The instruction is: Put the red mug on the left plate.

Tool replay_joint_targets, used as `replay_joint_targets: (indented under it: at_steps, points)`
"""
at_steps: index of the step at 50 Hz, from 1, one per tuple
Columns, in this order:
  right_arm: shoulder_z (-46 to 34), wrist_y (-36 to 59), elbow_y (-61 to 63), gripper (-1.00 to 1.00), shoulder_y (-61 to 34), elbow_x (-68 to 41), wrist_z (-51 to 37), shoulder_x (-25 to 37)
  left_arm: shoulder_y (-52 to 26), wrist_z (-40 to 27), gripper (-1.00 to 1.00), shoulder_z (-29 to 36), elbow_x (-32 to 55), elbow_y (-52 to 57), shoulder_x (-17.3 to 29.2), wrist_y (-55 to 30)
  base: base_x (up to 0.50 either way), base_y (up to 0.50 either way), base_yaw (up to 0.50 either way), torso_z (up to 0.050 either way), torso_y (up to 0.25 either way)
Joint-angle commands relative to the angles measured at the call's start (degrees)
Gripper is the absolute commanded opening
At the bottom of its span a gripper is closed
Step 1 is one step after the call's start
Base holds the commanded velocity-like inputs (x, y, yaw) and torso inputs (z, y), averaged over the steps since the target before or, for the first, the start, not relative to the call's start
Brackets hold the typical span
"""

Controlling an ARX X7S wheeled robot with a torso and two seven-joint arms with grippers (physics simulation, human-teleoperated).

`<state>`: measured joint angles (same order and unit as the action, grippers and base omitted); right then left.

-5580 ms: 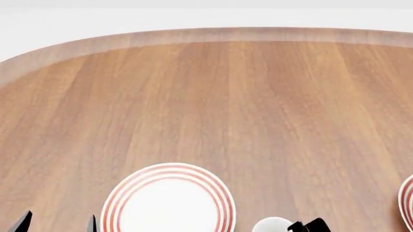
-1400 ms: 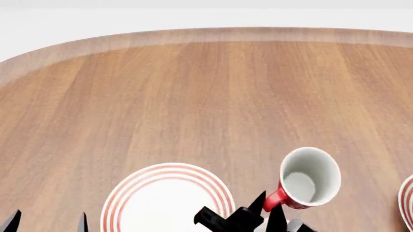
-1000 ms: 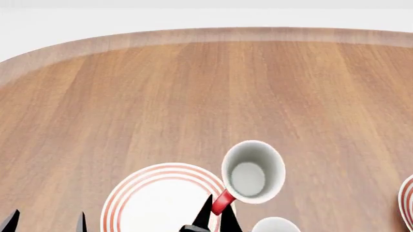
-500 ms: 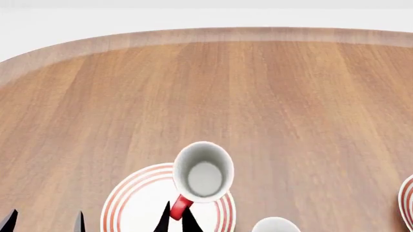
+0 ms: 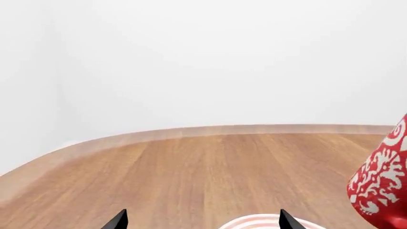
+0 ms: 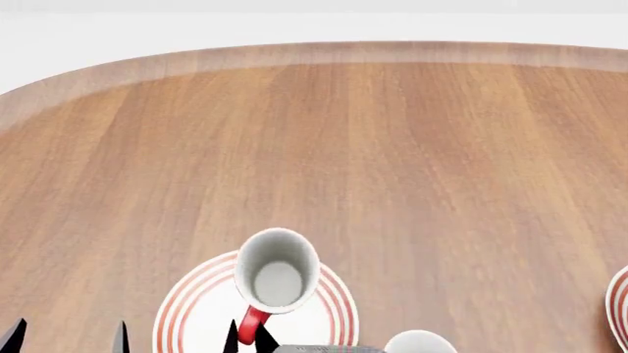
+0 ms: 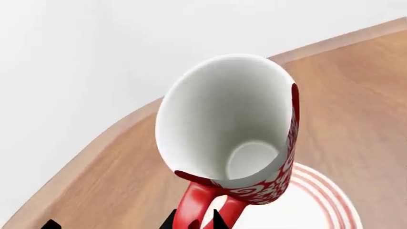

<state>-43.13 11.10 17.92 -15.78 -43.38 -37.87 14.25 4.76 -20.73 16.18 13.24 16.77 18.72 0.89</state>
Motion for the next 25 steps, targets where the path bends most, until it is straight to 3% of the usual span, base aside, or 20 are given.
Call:
replay_joint_targets:
  at_steps: [1, 25]
  points:
    - [1.3, 2.56, -2.07, -1.0, -2.07, -4.14, 2.22, 1.64, 0.1, -0.28, 1.0, 0.08, 0.03, 0.08, 0.18, 0.17, 0.0, 0.0, 0.0, 0.0, 0.0]
    - [-3.67, 10.74, -8.33, -1.0, -12.15, -2.09, 6.46, 1.93, -0.47, -0.57, 1.0, 0.59, 0.06, -0.48, 0.3, 0.15, 0.0, 0.0, 0.0, 0.0, 0.0]
